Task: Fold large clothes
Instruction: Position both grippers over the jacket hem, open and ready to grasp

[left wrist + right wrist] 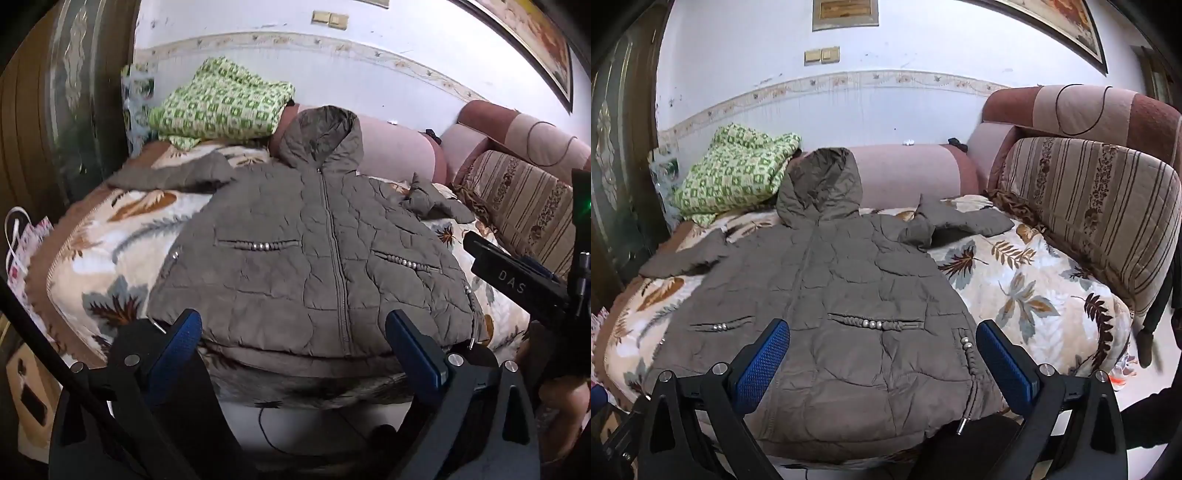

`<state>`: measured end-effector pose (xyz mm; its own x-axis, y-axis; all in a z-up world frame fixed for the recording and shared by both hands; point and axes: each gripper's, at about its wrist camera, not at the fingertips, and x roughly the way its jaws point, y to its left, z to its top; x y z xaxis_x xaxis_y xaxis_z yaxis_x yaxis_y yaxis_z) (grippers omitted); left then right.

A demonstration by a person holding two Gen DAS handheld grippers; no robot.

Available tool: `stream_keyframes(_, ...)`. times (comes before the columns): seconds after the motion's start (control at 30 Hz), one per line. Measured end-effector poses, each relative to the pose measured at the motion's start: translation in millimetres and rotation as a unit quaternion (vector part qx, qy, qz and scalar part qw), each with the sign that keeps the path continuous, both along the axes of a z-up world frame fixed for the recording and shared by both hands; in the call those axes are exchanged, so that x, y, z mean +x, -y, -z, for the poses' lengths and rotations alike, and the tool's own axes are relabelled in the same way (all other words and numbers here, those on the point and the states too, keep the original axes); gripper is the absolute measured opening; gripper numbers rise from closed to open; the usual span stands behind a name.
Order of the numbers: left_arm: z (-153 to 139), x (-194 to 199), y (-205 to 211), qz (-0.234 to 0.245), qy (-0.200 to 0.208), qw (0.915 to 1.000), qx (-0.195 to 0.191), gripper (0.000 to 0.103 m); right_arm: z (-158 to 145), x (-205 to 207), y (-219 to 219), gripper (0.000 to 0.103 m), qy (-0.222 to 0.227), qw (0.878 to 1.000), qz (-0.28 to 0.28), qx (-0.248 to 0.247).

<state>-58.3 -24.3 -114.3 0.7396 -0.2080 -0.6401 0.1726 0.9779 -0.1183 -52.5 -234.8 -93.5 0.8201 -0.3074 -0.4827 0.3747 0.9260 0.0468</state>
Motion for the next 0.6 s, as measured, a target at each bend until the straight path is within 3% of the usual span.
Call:
stream_keyframes(0.27,10,11,17,0.048,-0.011,0.9988,-0.001,0.100,17,21,7,0.102,-0.023,1.000,0.005,-0.003)
stream_keyframes(0.6,6,14,28,0.079,0.019,0.9967,0.008,0.100,28,35,21,0.102,-0.042,0.999,0.020,0.006)
